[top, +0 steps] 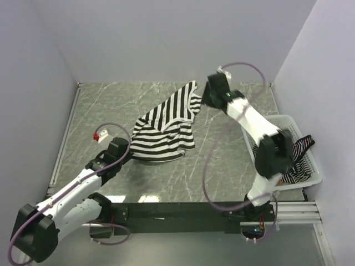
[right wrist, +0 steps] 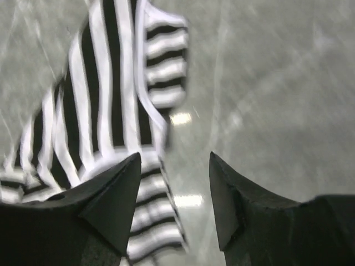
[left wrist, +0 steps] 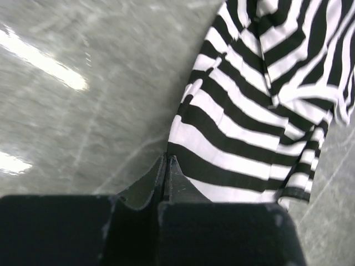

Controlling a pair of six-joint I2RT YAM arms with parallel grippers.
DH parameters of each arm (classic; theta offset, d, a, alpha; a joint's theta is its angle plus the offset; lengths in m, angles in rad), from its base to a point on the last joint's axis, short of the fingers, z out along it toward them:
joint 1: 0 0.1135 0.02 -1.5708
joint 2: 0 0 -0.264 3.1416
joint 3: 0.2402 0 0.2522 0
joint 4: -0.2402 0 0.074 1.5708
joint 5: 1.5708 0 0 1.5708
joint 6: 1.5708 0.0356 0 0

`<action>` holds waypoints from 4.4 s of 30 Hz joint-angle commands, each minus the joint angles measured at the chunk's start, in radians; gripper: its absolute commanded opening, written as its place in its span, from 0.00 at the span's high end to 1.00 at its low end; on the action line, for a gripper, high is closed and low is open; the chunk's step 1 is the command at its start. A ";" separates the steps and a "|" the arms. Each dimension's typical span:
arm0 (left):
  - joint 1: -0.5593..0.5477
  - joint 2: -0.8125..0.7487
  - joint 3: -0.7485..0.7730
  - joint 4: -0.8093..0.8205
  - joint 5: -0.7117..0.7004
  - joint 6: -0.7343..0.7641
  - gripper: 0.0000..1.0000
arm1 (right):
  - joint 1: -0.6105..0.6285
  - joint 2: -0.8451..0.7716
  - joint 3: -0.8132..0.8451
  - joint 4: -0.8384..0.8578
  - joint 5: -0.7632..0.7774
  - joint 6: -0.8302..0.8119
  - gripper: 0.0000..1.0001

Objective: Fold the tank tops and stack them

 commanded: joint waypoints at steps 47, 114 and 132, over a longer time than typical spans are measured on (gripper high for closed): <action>0.109 -0.033 0.024 0.030 0.088 0.087 1.00 | 0.383 -0.055 -0.631 0.198 0.192 0.264 0.65; 0.380 -0.005 0.605 0.192 0.456 0.073 0.99 | 0.005 -0.688 -0.402 0.190 -0.189 0.071 1.00; 0.379 -0.505 -0.187 -0.054 0.616 -0.035 0.62 | 0.011 -0.897 -1.050 0.158 -0.192 0.166 0.46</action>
